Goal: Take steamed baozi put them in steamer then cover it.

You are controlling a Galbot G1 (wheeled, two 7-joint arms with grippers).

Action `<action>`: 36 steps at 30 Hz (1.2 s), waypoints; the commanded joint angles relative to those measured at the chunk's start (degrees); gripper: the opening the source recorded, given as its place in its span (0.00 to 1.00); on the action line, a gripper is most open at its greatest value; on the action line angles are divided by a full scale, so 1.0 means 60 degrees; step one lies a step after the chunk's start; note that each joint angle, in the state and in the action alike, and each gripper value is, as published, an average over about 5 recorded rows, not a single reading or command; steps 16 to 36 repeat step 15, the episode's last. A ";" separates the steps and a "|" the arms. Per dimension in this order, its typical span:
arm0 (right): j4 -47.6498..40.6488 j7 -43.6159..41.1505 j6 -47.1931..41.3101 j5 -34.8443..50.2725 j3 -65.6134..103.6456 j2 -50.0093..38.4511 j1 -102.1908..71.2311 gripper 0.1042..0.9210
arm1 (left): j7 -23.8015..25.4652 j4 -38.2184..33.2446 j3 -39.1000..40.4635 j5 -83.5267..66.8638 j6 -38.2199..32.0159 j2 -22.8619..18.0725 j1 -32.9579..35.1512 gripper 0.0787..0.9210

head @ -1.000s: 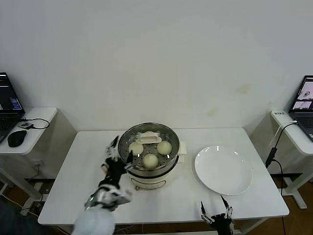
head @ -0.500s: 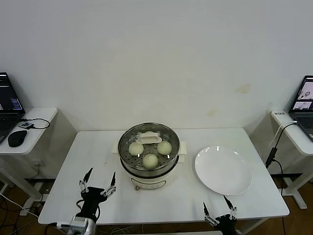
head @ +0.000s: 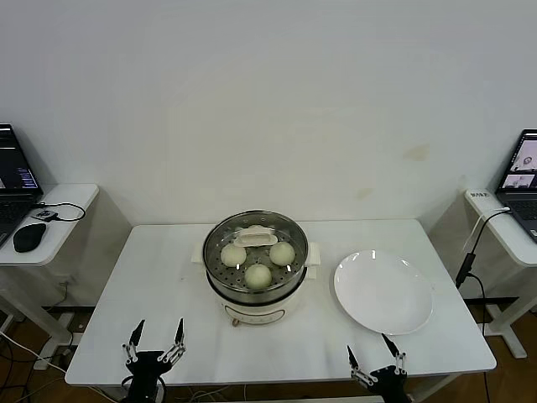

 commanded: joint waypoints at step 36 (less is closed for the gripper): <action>0.0083 0.0317 -0.0223 0.0237 -0.0281 -0.0046 -0.0145 0.88 | 0.0393 0.0108 0.0045 -0.0546 -0.0392 -0.0429 0.0382 0.88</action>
